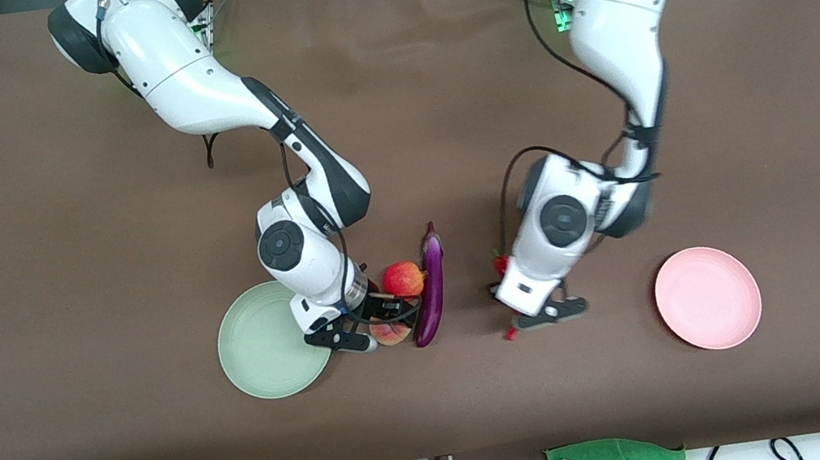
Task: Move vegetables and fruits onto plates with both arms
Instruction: 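Carry the chili to the pink plate while the right gripper carries the peach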
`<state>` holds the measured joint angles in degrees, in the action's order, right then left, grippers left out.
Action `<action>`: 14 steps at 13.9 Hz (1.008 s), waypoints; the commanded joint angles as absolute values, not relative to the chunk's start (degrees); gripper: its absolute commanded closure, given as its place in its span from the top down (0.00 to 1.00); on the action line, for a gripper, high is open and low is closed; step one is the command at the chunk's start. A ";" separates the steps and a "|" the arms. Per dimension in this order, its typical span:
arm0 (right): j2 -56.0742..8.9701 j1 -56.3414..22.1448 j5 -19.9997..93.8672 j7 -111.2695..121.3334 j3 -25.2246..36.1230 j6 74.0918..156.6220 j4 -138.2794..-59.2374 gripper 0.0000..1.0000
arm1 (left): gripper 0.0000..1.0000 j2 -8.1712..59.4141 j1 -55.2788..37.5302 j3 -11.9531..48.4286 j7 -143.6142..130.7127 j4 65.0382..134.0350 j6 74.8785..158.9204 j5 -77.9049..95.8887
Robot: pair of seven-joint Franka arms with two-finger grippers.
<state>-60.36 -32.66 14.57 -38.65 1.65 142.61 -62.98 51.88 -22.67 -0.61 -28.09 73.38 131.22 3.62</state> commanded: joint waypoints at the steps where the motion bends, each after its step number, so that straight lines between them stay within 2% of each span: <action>1: -61.52 -33.31 12.66 -40.08 2.20 143.17 -61.52 0.91 | 0.00 48.26 -15.67 0.18 -16.66 73.57 126.31 2.73; 3: -61.26 -32.96 12.57 -39.73 2.20 142.65 -61.52 0.55 | 0.00 48.16 -11.71 -0.44 -7.69 71.64 124.11 2.46; 5: -61.09 -32.52 12.66 -39.38 2.28 142.12 -61.44 0.35 | 0.00 48.43 -7.14 -0.44 1.28 71.19 123.66 2.72; 14: -53.18 -28.49 12.66 -34.90 3.61 123.68 -60.47 0.34 | 0.00 50.27 -0.89 -2.64 14.12 71.19 126.19 2.11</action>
<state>-55.79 -30.35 13.35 -37.06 4.24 127.30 -60.36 49.42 -3.34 -2.93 9.14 71.92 124.94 3.20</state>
